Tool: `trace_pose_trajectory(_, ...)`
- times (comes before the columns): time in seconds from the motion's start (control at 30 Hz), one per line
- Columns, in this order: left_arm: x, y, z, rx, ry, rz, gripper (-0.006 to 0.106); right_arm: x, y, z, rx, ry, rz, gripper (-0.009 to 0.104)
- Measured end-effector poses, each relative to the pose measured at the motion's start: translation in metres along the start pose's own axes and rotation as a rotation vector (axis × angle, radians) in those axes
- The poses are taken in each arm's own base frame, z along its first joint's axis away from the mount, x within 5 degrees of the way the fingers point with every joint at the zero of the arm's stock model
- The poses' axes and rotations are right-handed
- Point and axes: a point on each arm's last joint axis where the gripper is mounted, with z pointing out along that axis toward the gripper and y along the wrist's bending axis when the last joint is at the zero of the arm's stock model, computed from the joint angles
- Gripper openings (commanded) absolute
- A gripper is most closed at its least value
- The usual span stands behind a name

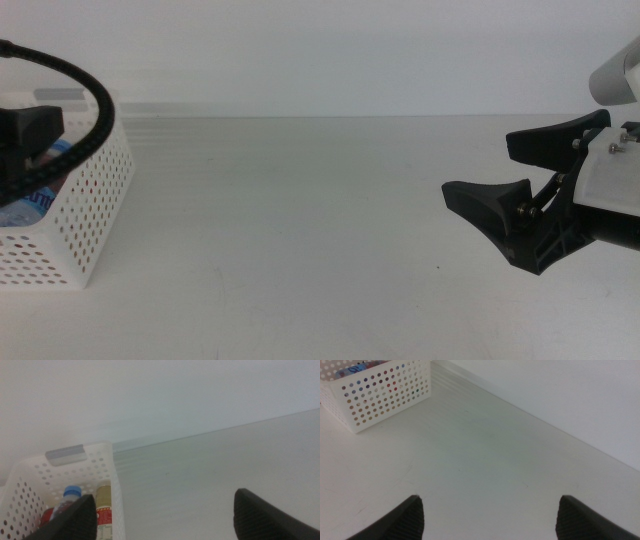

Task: Use arms to grab the bottles and put them into the dustbin to the left of the table.

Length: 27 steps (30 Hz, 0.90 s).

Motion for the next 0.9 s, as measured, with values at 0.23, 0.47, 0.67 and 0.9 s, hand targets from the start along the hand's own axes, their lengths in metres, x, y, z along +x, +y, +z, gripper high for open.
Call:
trace_pose_trajectory(0.23,0.000,0.001,-0.009,-0.033,-0.113,0.005,0.090,0.016,-0.007,-0.015,0.056,-0.003,-0.033,0.075)
trace_pose_trajectory(0.47,0.053,0.003,-0.026,-0.123,-0.158,0.013,0.090,0.050,-0.029,-0.059,0.269,-0.058,0.022,0.075)
trace_pose_trajectory(0.67,0.121,-0.007,-0.036,-0.130,-0.100,0.008,0.090,0.091,-0.024,-0.087,0.384,-0.109,0.026,0.075)
trace_pose_trajectory(0.9,0.175,-0.015,-0.039,-0.126,-0.102,-0.007,0.090,0.151,-0.014,-0.093,0.480,-0.103,0.024,0.075)
